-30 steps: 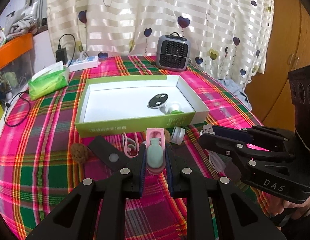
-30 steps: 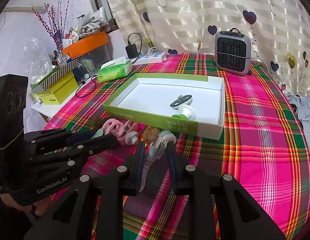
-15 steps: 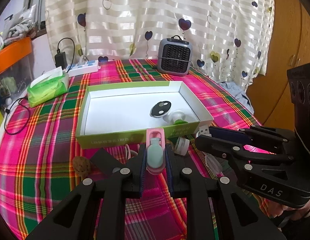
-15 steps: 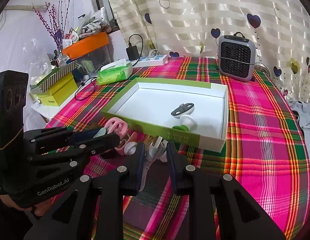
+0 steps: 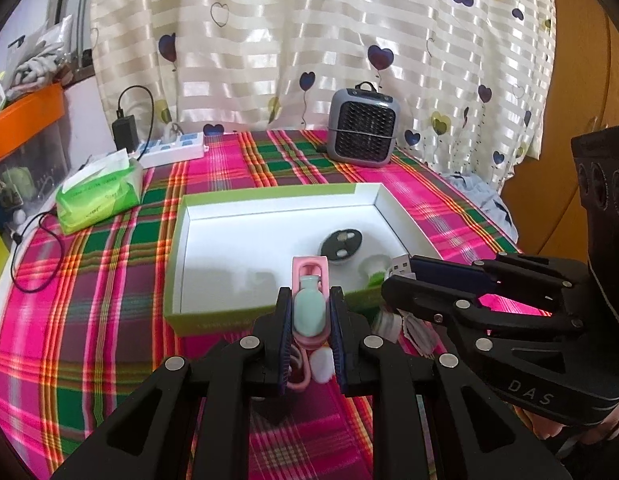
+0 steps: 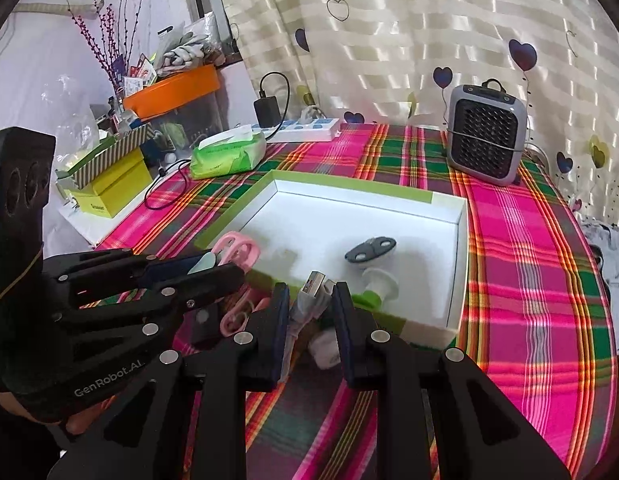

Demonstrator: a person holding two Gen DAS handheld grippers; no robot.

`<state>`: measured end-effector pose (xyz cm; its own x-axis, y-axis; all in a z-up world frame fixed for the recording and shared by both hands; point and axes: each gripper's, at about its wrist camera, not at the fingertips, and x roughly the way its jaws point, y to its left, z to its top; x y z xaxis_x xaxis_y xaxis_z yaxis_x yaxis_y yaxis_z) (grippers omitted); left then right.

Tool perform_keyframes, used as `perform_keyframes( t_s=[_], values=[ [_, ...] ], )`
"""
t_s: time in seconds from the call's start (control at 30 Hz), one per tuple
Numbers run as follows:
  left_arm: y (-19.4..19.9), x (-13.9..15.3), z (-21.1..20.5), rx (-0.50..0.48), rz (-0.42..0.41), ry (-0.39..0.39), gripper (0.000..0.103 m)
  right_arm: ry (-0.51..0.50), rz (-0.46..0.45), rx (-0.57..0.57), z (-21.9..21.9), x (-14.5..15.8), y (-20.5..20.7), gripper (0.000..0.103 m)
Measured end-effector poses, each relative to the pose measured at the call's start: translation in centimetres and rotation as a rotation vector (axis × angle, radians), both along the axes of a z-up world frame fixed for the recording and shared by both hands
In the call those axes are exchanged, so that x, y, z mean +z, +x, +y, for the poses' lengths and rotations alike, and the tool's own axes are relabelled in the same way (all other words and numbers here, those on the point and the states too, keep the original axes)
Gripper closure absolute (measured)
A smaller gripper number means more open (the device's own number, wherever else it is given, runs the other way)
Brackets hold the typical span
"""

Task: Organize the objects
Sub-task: 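Carry the pink clip with the left tool while the right tool carries the cable over the box, then open the left tool to drop the pink clip while the right tool releases the cable into the box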

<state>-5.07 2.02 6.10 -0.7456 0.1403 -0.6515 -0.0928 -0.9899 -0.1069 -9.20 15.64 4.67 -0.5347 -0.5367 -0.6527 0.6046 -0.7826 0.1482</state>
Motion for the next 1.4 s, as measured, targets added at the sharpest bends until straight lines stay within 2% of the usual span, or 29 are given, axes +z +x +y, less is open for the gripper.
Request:
perform_keyframes(
  t_s=[0.67,1.2,1.4],
  values=[
    [-4.0,-0.7,-1.1,0.019,-0.008,-0.018,0.087,0.026,-0.015,0.021,-2.3,-1.0,-4.2,0.080],
    [-6.3,-3.3,-1.9,0.020,-0.070,-0.011,0.087,0.059,-0.046,0.027,-3.4,-3.0,-6.2,0.081],
    [-7.0,-4.3,-1.7,0.007,-0.106,-0.009,0.087,0.037,-0.056,0.016,-3.0,-3.0,-6.4,0.081]
  ],
)
